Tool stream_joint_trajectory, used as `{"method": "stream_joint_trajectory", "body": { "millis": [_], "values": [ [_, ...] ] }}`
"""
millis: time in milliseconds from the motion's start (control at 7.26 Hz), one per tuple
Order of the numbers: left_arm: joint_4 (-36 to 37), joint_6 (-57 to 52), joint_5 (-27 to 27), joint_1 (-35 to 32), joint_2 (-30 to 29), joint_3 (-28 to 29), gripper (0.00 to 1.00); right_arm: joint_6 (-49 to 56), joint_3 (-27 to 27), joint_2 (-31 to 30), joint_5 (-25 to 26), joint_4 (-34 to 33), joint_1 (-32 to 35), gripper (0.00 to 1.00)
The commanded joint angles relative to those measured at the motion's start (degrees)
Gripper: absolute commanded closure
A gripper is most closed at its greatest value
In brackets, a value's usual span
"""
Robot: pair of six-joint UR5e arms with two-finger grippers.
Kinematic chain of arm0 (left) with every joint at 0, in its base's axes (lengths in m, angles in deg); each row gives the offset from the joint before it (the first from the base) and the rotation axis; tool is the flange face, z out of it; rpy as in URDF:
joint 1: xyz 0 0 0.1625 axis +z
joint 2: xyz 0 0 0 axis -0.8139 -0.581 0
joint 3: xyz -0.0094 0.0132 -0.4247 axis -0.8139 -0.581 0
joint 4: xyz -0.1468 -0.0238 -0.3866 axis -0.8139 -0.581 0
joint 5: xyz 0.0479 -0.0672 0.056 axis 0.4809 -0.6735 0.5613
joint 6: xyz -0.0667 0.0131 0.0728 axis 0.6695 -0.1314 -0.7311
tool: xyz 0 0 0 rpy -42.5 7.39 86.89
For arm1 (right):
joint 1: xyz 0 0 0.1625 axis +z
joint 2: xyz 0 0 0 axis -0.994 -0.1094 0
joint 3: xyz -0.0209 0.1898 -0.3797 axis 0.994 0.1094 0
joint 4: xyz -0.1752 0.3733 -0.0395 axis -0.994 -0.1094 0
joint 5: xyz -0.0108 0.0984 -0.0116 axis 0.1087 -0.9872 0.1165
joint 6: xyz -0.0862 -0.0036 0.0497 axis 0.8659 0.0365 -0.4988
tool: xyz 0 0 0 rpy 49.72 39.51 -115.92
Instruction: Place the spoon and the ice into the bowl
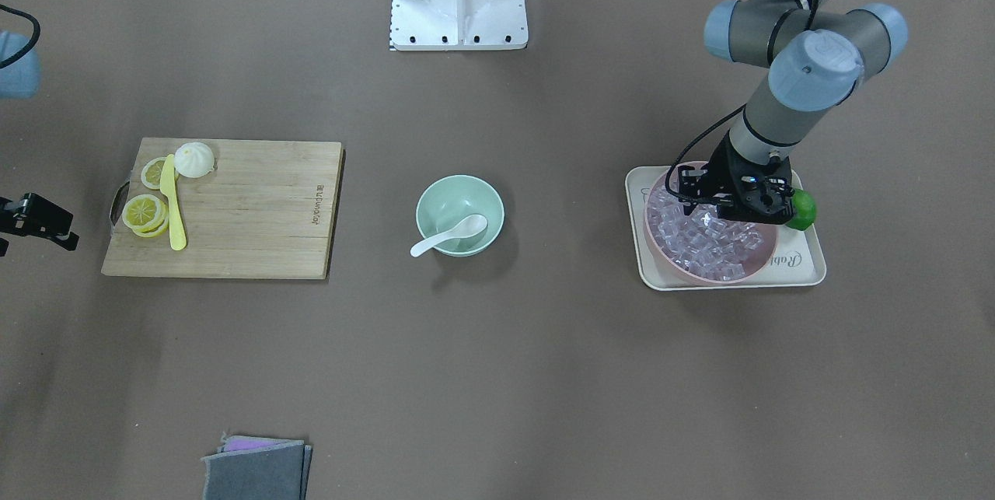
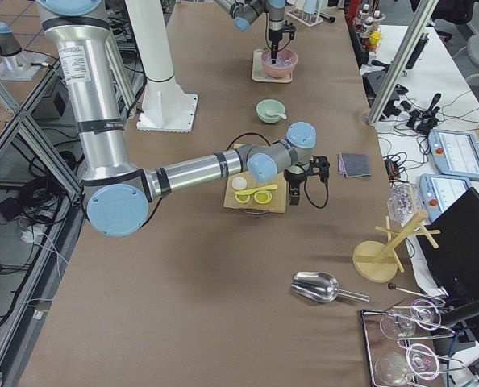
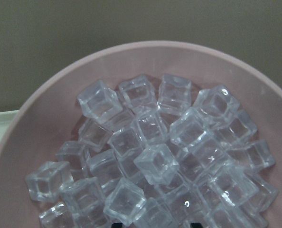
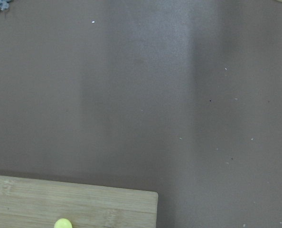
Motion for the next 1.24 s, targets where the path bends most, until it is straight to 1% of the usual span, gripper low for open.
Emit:
{"method": "stream_joint_trajectory", "body": {
  "millis": [0, 138, 551, 826, 964, 1101],
  "values": [
    [-0.1, 0.0, 0.0, 0.3, 0.0, 0.2, 0.65, 0.2, 0.2, -0.1, 0.0, -0.1, 0.7, 0.0],
    [-0.1, -0.2, 0.0, 0.2, 0.0, 0.2, 1.0, 0.2, 0.1, -0.1, -0.5, -0.1, 0.9, 0.0],
    [0.2, -0.4, -0.7, 0.1, -1.0, -0.8, 1.0, 0.3, 0.1, -0.2, -0.5, -0.1, 1.3, 0.0],
    [0.4, -0.4, -0.7, -1.3, -1.1, -5.0, 1.0, 2.4, 0.1, -1.0, -1.1, -0.1, 2.3, 0.0],
    [0.3, -0.4, -0.6, -1.7, -2.0, -6.2, 1.0, 4.5, 0.2, -1.4, -1.4, -0.2, 3.5, 0.0],
    [0.4, 0.7, -0.6, -1.5, -4.6, -6.1, 1.0, 5.1, 0.2, -2.0, -1.6, -0.2, 4.3, 0.0]
  ]
}}
